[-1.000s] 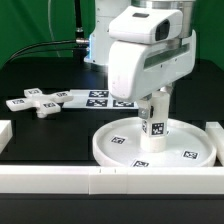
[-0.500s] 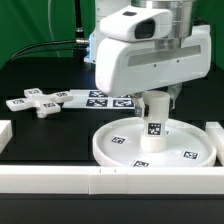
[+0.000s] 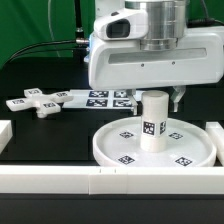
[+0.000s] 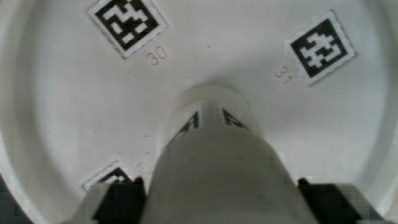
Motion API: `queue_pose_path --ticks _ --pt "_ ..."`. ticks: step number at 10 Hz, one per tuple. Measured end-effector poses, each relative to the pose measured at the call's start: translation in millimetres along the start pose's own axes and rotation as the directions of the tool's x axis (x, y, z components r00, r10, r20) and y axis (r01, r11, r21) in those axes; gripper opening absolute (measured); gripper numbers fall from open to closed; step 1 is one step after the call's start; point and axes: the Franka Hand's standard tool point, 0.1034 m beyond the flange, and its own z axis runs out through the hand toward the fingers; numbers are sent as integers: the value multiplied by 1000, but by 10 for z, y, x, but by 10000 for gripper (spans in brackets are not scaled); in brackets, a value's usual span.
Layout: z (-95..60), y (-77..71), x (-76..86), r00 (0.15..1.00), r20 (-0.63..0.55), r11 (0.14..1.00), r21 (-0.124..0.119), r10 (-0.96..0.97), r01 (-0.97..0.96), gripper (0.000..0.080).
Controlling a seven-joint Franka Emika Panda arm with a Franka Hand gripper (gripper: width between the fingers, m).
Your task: Assemble round table
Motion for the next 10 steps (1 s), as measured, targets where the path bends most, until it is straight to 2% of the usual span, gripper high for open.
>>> queue_pose_path --ticks 3,5,6,7,8,10 --pt "0 -1 0 985 1 985 5 173 -173 406" --pt "4 -14 -2 976 2 976 9 216 -216 419" --pt "6 -14 -2 978 3 978 9 209 -209 580" --pt "1 -14 0 979 2 979 9 205 -205 636" --pt "-62 -16 -4 992 2 992 5 126 -126 636" --pt "-236 77 -153 1000 -1 1000 12 -1 1 649"
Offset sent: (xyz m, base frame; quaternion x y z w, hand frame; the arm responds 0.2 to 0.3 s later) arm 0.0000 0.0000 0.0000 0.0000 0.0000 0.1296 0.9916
